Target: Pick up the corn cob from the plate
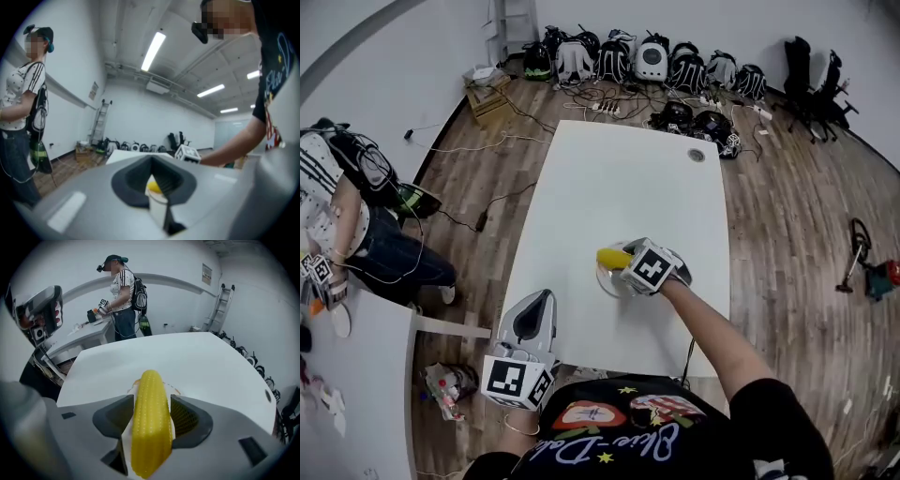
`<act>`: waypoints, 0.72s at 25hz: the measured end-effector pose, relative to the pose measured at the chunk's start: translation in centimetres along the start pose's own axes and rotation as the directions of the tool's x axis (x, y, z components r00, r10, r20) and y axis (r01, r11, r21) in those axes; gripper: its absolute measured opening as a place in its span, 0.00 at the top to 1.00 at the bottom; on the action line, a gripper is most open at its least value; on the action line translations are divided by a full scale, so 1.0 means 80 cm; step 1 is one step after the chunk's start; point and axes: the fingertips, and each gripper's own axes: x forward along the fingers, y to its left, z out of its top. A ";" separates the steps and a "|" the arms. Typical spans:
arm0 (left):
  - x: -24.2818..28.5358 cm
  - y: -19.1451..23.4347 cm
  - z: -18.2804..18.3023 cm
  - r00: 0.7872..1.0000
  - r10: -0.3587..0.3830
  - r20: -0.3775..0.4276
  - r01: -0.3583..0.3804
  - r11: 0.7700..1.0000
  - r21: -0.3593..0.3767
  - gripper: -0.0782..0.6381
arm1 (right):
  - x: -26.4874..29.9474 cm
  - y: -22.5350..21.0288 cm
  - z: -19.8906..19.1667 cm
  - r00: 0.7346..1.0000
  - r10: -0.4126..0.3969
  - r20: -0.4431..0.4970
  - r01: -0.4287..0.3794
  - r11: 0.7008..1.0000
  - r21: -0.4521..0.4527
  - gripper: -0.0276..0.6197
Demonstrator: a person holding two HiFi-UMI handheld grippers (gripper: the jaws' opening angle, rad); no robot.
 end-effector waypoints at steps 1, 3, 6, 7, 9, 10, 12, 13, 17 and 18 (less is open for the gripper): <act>0.000 0.003 -0.002 1.000 0.001 0.000 -0.001 1.000 -0.006 0.89 | 0.003 -0.001 0.000 1.000 0.014 -0.014 -0.013 1.000 0.016 0.61; 0.000 0.012 -0.005 1.000 0.008 0.000 -0.008 1.000 -0.029 0.89 | 0.011 -0.001 -0.005 0.996 0.045 -0.073 -0.044 0.999 0.014 0.61; 0.002 0.028 -0.010 1.000 0.027 -0.008 -0.028 0.996 -0.086 0.89 | 0.019 0.000 -0.005 0.984 0.061 -0.167 -0.069 0.997 -0.041 0.60; 0.002 0.031 -0.011 1.000 0.029 -0.011 -0.030 0.995 -0.096 0.89 | 0.020 0.003 -0.005 0.980 0.078 -0.185 -0.086 0.996 -0.037 0.60; 0.003 0.034 -0.011 1.000 0.027 -0.014 -0.028 0.995 -0.099 0.89 | 0.024 0.011 -0.006 0.975 0.130 -0.182 -0.132 0.991 0.000 0.60; 0.004 0.035 -0.011 1.000 0.023 -0.014 -0.024 0.995 -0.100 0.89 | 0.025 0.010 -0.006 0.976 0.140 -0.165 -0.141 0.990 0.009 0.60; 0.006 0.035 -0.009 1.000 0.015 -0.010 -0.016 0.994 -0.106 0.89 | 0.025 0.006 -0.003 0.982 0.133 -0.135 -0.132 0.991 0.013 0.60; 0.007 0.034 -0.008 1.000 0.010 -0.009 -0.011 0.994 -0.106 0.89 | 0.023 0.005 -0.003 0.984 0.124 -0.125 -0.123 0.992 0.016 0.60; 0.005 0.030 -0.003 1.000 0.002 -0.005 -0.003 0.996 -0.084 0.89 | 0.015 0.000 -0.009 0.993 0.096 -0.063 -0.088 0.989 0.122 0.60; 0.005 0.031 -0.003 1.000 0.005 -0.002 -0.005 0.996 -0.090 0.89 | 0.010 0.001 -0.012 0.995 0.099 -0.030 -0.092 0.982 0.163 0.60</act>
